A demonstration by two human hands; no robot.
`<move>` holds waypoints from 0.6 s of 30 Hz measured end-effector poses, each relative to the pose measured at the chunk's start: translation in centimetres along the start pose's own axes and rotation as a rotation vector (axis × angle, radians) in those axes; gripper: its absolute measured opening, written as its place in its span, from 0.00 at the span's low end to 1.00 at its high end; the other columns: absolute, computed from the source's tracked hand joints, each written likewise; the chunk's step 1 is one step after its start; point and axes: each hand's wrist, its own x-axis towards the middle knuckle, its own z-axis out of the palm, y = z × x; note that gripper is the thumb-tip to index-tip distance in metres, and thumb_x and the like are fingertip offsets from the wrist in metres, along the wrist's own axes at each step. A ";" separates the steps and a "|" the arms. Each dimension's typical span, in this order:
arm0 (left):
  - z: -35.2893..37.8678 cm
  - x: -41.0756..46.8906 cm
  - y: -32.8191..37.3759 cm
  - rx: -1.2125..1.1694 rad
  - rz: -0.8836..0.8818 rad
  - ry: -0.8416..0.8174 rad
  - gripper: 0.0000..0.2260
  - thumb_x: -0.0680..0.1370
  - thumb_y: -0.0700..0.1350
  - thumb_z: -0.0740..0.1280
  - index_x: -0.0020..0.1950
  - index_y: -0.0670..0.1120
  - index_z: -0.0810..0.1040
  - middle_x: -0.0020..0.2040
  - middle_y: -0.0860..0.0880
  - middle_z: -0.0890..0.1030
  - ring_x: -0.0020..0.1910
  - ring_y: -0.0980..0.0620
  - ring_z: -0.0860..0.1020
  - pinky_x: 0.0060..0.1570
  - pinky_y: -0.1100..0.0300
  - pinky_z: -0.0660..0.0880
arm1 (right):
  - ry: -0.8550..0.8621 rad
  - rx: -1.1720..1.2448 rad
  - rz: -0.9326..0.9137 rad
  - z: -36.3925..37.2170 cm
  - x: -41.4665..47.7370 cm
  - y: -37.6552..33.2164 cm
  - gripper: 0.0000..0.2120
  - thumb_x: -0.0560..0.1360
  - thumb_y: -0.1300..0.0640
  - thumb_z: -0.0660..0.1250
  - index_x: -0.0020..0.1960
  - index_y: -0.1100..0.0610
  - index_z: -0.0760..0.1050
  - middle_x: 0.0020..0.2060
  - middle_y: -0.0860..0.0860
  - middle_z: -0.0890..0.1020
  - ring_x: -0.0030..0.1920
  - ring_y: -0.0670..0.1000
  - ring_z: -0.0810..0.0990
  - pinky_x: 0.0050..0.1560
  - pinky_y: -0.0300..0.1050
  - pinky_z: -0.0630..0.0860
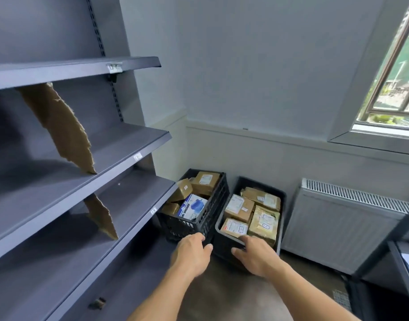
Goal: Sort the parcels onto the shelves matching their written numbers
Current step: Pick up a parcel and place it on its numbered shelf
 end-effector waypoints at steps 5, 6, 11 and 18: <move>-1.3 6.9 0.7 -0.042 0.028 0.007 0.20 0.81 0.56 0.61 0.72 0.52 0.71 0.69 0.52 0.75 0.65 0.50 0.75 0.60 0.54 0.75 | 0.059 0.033 0.014 -2.6 5.9 -1.7 0.29 0.82 0.42 0.61 0.78 0.53 0.62 0.75 0.52 0.70 0.73 0.55 0.69 0.71 0.49 0.69; -1.5 8.1 0.7 -0.047 0.029 0.004 0.20 0.81 0.56 0.61 0.72 0.52 0.71 0.69 0.52 0.75 0.64 0.50 0.76 0.59 0.54 0.76 | 0.068 0.039 0.022 -3.0 7.0 -2.0 0.29 0.82 0.42 0.61 0.78 0.53 0.62 0.75 0.52 0.70 0.73 0.55 0.69 0.71 0.49 0.69; -1.4 13.1 0.4 -0.040 0.007 -0.045 0.19 0.81 0.57 0.61 0.71 0.52 0.72 0.67 0.51 0.76 0.62 0.50 0.76 0.57 0.53 0.77 | 0.037 0.048 0.045 -3.4 11.3 -2.6 0.30 0.82 0.41 0.61 0.79 0.52 0.61 0.75 0.53 0.70 0.73 0.55 0.69 0.70 0.49 0.69; -1.1 20.0 1.3 -0.066 -0.056 -0.064 0.18 0.81 0.57 0.61 0.68 0.52 0.73 0.62 0.51 0.78 0.55 0.51 0.76 0.52 0.55 0.77 | -0.024 0.090 0.052 -5.2 18.4 -2.0 0.27 0.82 0.44 0.61 0.77 0.53 0.64 0.71 0.52 0.74 0.69 0.53 0.73 0.65 0.45 0.71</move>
